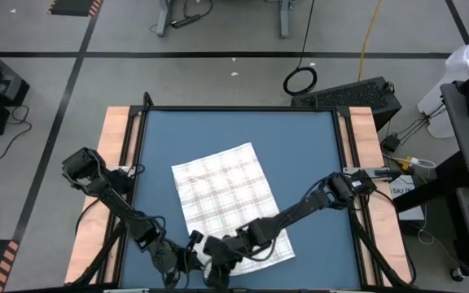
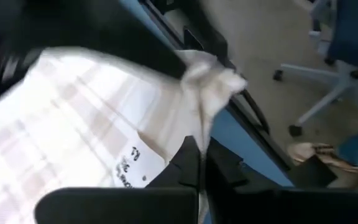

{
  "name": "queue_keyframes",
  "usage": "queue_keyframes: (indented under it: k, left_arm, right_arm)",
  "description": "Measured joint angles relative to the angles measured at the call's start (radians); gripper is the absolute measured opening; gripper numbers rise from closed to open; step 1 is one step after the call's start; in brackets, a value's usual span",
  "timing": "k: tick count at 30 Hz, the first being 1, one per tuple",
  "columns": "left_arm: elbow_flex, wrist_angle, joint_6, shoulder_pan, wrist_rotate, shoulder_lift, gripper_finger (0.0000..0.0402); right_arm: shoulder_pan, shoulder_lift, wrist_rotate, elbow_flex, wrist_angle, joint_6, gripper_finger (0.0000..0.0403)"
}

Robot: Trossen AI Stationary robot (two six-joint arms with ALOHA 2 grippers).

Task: Roll towel
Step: Fold the white towel

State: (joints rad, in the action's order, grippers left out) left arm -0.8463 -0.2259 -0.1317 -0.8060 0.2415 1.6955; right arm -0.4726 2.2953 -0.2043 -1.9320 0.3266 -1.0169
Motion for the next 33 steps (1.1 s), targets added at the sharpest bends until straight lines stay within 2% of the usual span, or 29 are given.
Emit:
queue_keyframes:
  k: [5, 9, 11, 13, 24, 33]
  left_arm:
    - [0.000, 0.002, -0.057, 0.048, -0.103, 0.000, 0.0006]
    - [0.000, 0.005, -0.074, 0.095, -0.189, 0.000, 0.0006]
    - [0.000, 0.013, -0.092, 0.118, -0.229, 0.000, 0.0006]
    - [0.000, 0.028, -0.118, 0.141, -0.266, 0.000, 0.0006]
    - [0.000, 0.053, -0.179, 0.225, -0.456, 0.000, 0.0005]
    - [0.000, 0.053, -0.230, 0.272, -0.503, 0.000, 0.0004]
  right_arm:
    - [-0.061, -0.003, 0.088, 0.000, 0.006, -0.028, 0.0167]
    - [-0.114, -0.003, 0.333, 0.000, 0.024, -0.039, 0.0218]
    - [-0.133, -0.003, 0.466, 0.000, 0.060, -0.038, 0.0229]
    - [-0.142, -0.003, 0.545, 0.000, 0.090, -0.030, 0.0231]
    - [-0.128, 0.020, 0.574, 0.000, 0.110, 0.080, 0.0191]
    - [-0.107, 0.028, 0.605, 0.000, 0.096, 0.124, 0.0187]
